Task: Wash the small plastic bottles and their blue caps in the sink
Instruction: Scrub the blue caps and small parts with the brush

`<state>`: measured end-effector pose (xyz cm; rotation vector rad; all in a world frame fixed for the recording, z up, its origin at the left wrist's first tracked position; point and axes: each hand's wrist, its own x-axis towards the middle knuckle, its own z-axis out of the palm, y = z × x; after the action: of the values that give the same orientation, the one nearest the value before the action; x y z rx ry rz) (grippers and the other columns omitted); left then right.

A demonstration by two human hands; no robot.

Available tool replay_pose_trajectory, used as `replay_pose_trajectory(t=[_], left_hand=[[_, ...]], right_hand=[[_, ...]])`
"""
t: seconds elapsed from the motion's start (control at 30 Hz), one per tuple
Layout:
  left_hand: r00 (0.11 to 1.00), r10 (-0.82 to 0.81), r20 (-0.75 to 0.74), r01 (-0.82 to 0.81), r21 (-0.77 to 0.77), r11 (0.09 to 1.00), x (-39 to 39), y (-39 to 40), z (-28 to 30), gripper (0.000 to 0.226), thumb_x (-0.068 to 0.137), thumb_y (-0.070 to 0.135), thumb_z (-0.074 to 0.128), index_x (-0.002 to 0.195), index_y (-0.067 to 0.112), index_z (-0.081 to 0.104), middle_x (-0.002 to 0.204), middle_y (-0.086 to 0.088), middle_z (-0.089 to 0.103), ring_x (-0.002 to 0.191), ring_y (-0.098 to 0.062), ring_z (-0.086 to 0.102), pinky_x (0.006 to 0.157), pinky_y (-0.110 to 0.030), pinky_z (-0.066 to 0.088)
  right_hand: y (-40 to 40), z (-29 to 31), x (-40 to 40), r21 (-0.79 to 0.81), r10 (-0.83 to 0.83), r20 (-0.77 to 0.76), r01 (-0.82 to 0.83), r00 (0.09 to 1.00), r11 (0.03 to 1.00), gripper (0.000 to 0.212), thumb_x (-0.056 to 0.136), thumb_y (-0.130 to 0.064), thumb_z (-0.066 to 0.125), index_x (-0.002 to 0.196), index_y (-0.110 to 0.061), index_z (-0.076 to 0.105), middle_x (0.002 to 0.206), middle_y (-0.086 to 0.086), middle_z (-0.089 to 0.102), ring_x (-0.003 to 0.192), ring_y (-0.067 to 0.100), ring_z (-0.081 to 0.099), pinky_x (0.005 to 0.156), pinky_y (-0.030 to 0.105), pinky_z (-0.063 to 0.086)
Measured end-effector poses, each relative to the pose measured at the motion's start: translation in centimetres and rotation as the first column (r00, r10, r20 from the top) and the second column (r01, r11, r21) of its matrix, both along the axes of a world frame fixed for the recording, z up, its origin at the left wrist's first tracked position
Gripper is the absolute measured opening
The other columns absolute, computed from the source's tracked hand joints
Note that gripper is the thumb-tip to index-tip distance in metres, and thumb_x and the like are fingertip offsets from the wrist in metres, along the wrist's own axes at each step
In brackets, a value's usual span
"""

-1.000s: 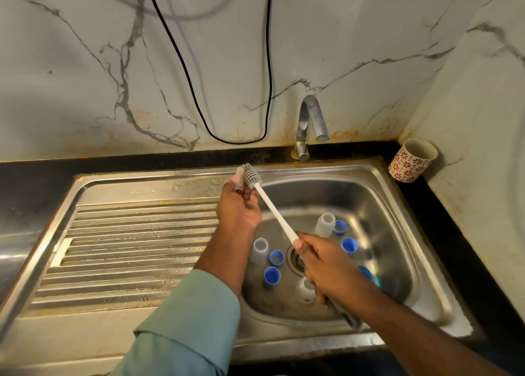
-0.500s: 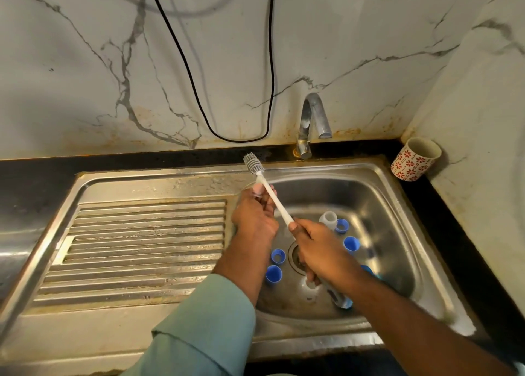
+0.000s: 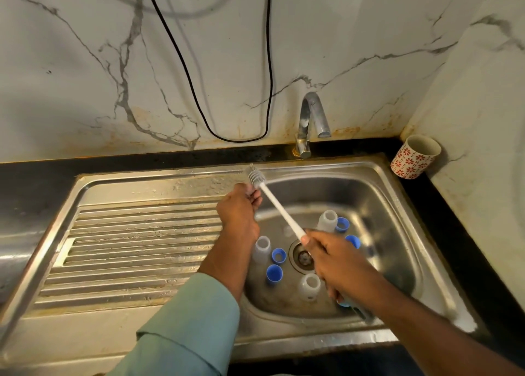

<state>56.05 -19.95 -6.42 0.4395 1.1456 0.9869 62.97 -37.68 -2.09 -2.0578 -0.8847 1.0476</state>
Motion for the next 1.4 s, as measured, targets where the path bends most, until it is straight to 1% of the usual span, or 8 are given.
replay_pose_trajectory(t=[0.17, 0.37, 0.6, 0.73, 1.0, 1.13, 1.27, 1.4], left_hand=[[0.991, -0.113, -0.069, 0.119, 0.093, 0.989, -0.2, -0.1, -0.5, 0.012, 0.093, 0.009, 0.058, 0.097, 0.003, 0.067, 0.08, -0.01, 0.069, 0.065, -0.014, 0.064, 0.058, -0.023, 0.054], [0.955, -0.262, -0.142, 0.277, 0.097, 0.956, -0.3, -0.3, -0.8, 0.021, 0.097, 0.013, 0.05, 0.079, 0.013, 0.061, 0.066, -0.003, 0.057, 0.057, -0.012, 0.051, 0.056, -0.026, 0.045], [0.852, -0.436, -0.291, 0.488, 0.139, 0.861, -0.6, -0.2, -1.6, 0.043, 0.104, 0.044, 0.041, 0.072, 0.019, 0.055, 0.061, 0.003, 0.047, 0.059, -0.011, 0.042, 0.06, -0.03, 0.041], [0.843, -0.407, -0.351, 0.487, 0.177, 0.856, -1.1, 0.3, -1.7, 0.046, 0.102, 0.05, 0.04, 0.071, 0.02, 0.053, 0.06, 0.004, 0.045, 0.059, -0.012, 0.041, 0.059, -0.028, 0.039], [0.782, -0.533, -0.324, 0.612, 0.234, 0.755, -2.1, 0.0, -1.4, 0.047, 0.089, 0.061, 0.047, 0.069, 0.02, 0.057, 0.061, 0.003, 0.045, 0.059, -0.011, 0.039, 0.058, -0.027, 0.04], [0.621, -0.689, -0.372, 0.782, 0.236, 0.577, -1.6, -1.3, -1.4, 0.035, 0.083, 0.05, 0.065, 0.08, 0.015, 0.064, 0.063, 0.002, 0.053, 0.06, -0.011, 0.044, 0.061, -0.028, 0.042], [0.754, -0.576, -0.315, 0.65, 0.24, 0.72, -1.9, -0.5, -1.4, 0.023, 0.094, 0.037, 0.063, 0.085, 0.017, 0.069, 0.079, 0.003, 0.071, 0.083, -0.018, 0.062, 0.073, -0.036, 0.049], [0.79, -0.576, -0.207, 0.612, 0.264, 0.745, -1.8, -0.9, -1.5, 0.025, 0.094, 0.027, 0.061, 0.072, 0.026, 0.074, 0.088, 0.005, 0.075, 0.095, -0.015, 0.062, 0.074, -0.035, 0.047]], right_hand=[[-0.3, 0.2, 1.6, 0.022, -0.09, -0.063, 0.091, 0.994, 0.996, 0.02, 0.103, -0.039, 0.04, 0.108, -0.035, 0.059, 0.064, 0.006, 0.047, 0.04, 0.016, 0.041, 0.04, 0.029, 0.04], [-0.8, -0.3, 1.1, -0.039, -0.057, -0.097, 0.054, 0.994, 0.998, 0.024, 0.103, -0.038, 0.039, 0.117, -0.034, 0.058, 0.066, 0.007, 0.048, 0.039, 0.014, 0.041, 0.04, 0.027, 0.039], [-1.6, 0.1, 1.2, -0.047, -0.036, -0.16, 0.029, 0.986, 0.998, 0.021, 0.103, -0.039, 0.039, 0.108, -0.034, 0.059, 0.063, 0.005, 0.049, 0.04, 0.014, 0.04, 0.039, 0.026, 0.038], [-2.4, 0.3, 1.3, -0.042, -0.005, -0.154, -0.002, 0.988, 0.999, 0.024, 0.103, -0.039, 0.04, 0.105, -0.027, 0.061, 0.061, 0.005, 0.049, 0.039, 0.016, 0.039, 0.04, 0.029, 0.037], [-3.6, -0.1, 1.4, -0.049, -0.051, -0.134, 0.044, 0.99, 0.998, 0.017, 0.101, -0.039, 0.043, 0.103, -0.038, 0.059, 0.06, 0.004, 0.051, 0.04, 0.015, 0.04, 0.04, 0.027, 0.038], [-2.6, -0.3, 1.5, -0.048, -0.083, -0.163, 0.076, 0.983, 0.996, 0.019, 0.102, -0.04, 0.042, 0.107, -0.037, 0.06, 0.06, 0.004, 0.051, 0.039, 0.015, 0.041, 0.04, 0.027, 0.038], [-3.9, 0.0, 2.1, -0.043, -0.107, -0.133, 0.102, 0.985, 0.994, 0.015, 0.101, -0.039, 0.043, 0.102, -0.043, 0.057, 0.058, 0.003, 0.052, 0.04, 0.014, 0.041, 0.041, 0.027, 0.04], [-3.2, -0.2, 1.0, -0.072, -0.136, -0.203, 0.123, 0.97, 0.99, 0.017, 0.101, -0.042, 0.042, 0.1, -0.04, 0.059, 0.061, 0.003, 0.052, 0.041, 0.014, 0.041, 0.041, 0.026, 0.038]])
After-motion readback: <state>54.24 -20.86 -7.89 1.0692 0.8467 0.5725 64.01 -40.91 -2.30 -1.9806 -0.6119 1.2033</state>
